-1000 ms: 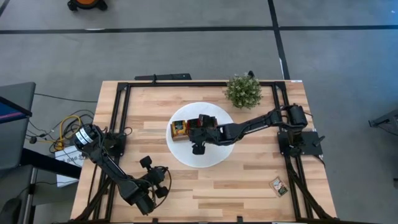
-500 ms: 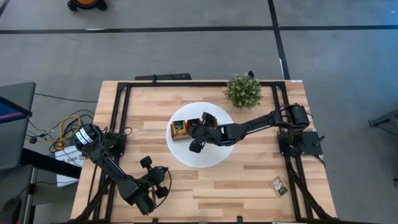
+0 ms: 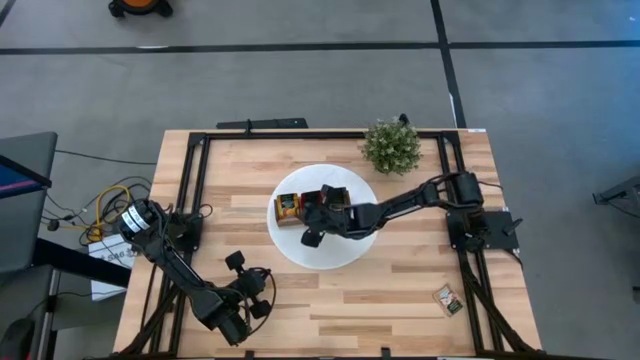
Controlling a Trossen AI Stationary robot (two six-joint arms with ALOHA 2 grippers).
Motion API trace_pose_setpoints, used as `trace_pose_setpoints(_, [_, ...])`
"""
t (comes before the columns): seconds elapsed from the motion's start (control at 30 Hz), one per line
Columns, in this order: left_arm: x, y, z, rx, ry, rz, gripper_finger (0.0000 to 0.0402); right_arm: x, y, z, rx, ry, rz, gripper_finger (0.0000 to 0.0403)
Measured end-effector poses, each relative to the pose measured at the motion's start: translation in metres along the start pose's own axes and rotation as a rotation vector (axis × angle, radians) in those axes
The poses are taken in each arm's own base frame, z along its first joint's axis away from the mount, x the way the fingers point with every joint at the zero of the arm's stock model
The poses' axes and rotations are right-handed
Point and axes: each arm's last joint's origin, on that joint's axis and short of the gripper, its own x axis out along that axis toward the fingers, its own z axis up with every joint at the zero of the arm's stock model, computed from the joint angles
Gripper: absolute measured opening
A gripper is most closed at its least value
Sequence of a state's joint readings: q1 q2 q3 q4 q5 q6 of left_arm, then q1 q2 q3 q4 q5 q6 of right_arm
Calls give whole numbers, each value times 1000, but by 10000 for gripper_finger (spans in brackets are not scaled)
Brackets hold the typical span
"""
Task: Pick & Place Tea
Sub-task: Put the red tea bag into the middle section of the wooden organizer, then put the brown tea bag into the right section of the wooden organizer
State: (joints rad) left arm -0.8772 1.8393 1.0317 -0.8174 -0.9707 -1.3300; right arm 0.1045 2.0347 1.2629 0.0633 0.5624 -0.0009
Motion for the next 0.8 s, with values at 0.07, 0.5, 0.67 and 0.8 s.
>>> trace_pose_setpoints(0.07, [0, 0, 0, 1, 0, 0, 0, -5, 0, 4, -22, -15, -25, 0])
trace_pose_setpoints(0.5, [0, -1, 0, -2, -1, -4, 0, -103, -10, 32, -47, 7, -14, 24])
trace_pose_setpoints(0.67, [1, -3, 0, -18, -6, -15, 0, -168, -7, 16, 32, 226, 256, 72])
trace_pose_setpoints(0.8, [3, -8, -2, -16, -38, -24, 0, -212, -1, -8, 110, 445, 364, 111])
